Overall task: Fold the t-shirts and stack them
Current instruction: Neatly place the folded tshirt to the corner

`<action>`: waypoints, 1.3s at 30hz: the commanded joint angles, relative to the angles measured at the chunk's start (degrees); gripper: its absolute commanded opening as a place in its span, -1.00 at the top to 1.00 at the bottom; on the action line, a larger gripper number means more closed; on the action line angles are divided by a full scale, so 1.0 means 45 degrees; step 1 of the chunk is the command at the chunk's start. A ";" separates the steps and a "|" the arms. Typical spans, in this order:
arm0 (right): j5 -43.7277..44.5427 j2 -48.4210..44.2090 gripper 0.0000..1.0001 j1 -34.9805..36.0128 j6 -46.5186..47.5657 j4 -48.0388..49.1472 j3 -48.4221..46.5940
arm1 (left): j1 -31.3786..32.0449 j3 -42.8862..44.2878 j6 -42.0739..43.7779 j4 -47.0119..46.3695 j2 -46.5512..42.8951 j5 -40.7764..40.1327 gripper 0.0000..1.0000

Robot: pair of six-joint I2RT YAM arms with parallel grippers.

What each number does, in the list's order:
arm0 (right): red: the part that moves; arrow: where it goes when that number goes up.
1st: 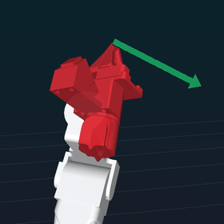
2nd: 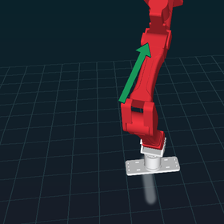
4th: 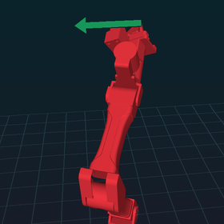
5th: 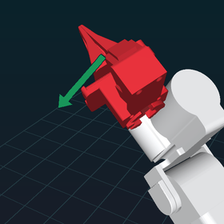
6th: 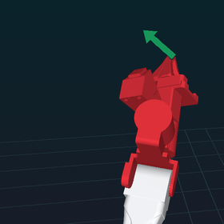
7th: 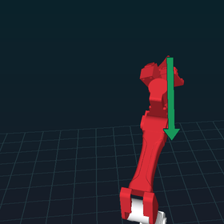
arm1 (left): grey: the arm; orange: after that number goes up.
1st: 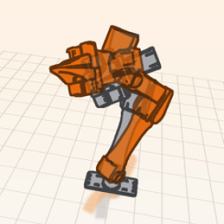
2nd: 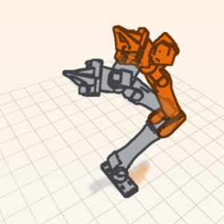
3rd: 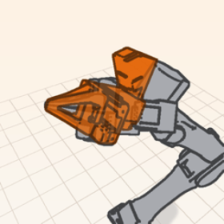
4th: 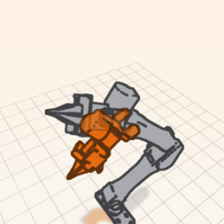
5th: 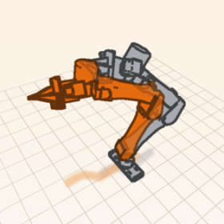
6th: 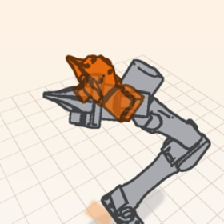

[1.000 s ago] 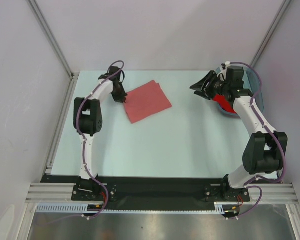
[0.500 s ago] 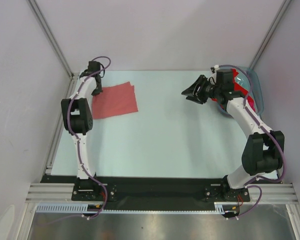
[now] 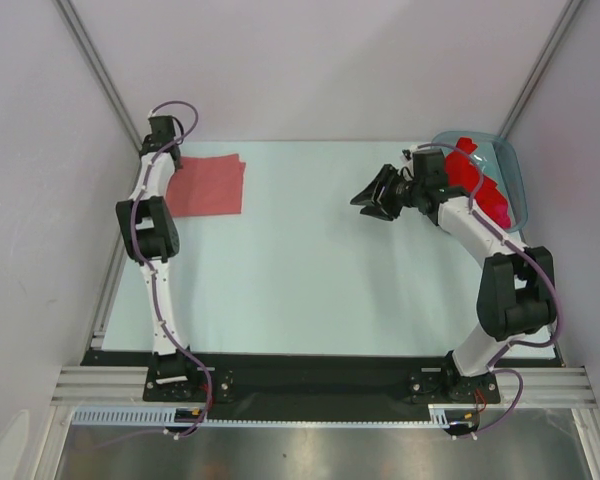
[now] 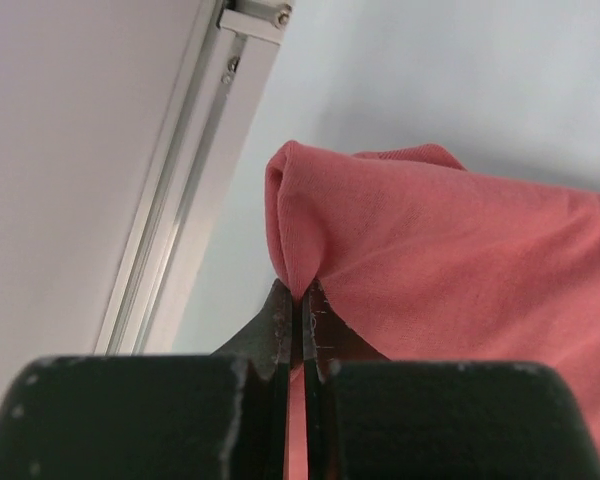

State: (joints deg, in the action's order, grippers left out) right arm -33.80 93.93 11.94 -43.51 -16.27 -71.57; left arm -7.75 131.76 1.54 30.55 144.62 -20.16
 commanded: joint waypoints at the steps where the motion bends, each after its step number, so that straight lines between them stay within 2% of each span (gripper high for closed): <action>1: 0.0109 0.0414 -0.03 0.0061 -0.0195 0.0569 -0.0325 | -0.0134 0.0953 0.0009 -0.1415 0.0207 0.0126 0.99; 8: 0.0246 0.0669 -0.03 0.0275 -0.0234 0.0589 -0.0443 | -0.0134 0.0758 -0.0244 -0.2918 0.0382 0.0205 0.99; 13: 0.0363 0.0806 -0.03 0.0353 -0.0214 0.0666 -0.0307 | -0.0348 0.0836 -0.1805 -0.3700 0.0616 -0.0286 0.99; 16: 0.0383 0.0962 -0.03 0.0412 -0.0273 0.0784 -0.0267 | -0.0407 0.1732 -0.2606 -0.3507 0.1064 -0.0753 0.99; 20: 0.0402 0.1177 -0.04 0.0509 -0.0254 0.0765 -0.0442 | -0.0524 0.1715 -0.3777 -0.3468 0.1066 -0.1142 0.99; 39: 0.0520 0.1724 -0.05 0.0549 -0.0293 0.0765 -0.0951 | -0.0583 0.1989 -0.4347 -0.3936 0.1300 -0.1165 0.99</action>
State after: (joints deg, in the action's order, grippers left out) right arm -32.05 100.90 14.09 -44.58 -14.35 -73.54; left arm -9.67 137.27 -16.67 16.97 150.78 -24.34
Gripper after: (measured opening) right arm 0.522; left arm 0.025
